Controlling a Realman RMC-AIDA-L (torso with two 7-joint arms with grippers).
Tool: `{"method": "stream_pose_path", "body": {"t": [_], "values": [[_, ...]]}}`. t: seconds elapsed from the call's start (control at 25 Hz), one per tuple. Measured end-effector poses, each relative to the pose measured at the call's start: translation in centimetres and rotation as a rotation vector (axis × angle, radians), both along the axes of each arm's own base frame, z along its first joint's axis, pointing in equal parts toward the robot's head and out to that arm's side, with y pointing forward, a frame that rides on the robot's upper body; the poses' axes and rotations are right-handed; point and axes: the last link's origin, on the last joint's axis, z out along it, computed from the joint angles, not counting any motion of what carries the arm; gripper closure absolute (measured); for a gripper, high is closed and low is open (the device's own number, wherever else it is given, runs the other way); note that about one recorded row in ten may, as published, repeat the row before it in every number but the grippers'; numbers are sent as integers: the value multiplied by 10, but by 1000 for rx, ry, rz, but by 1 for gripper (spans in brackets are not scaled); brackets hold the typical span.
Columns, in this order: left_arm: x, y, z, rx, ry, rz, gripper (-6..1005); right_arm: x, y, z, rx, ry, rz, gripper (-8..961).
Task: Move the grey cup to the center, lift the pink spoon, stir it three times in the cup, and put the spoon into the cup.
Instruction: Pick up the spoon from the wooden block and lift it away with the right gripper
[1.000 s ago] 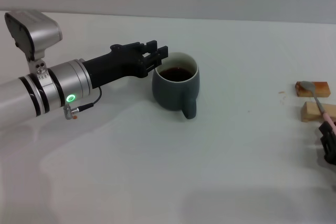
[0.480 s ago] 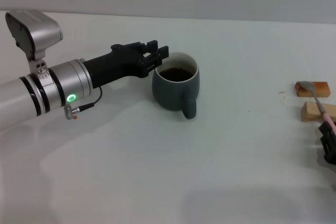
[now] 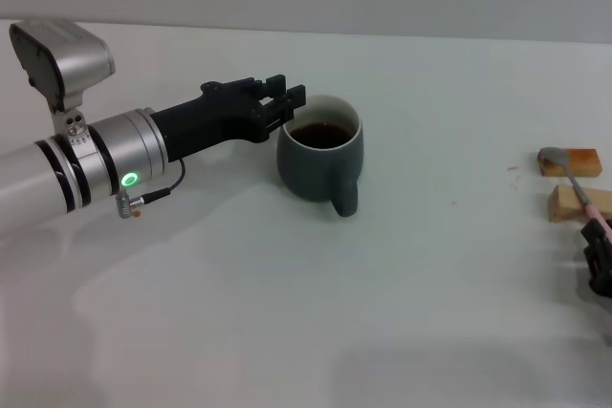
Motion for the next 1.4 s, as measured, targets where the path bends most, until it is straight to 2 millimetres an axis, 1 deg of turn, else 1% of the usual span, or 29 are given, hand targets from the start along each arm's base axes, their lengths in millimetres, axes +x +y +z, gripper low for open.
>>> {"method": "stream_pose_path", "body": {"t": [1.04, 1.24, 1.4], "values": [[-1, 0, -2, 4, 9, 6, 653, -9, 6, 4, 32, 15, 51, 817], [-1, 0, -1, 4, 10, 6, 653, -10, 6, 3, 22, 13, 54, 841], [-1, 1, -2, 5, 12, 8, 653, -10, 6, 2, 18, 11, 57, 842]]}}
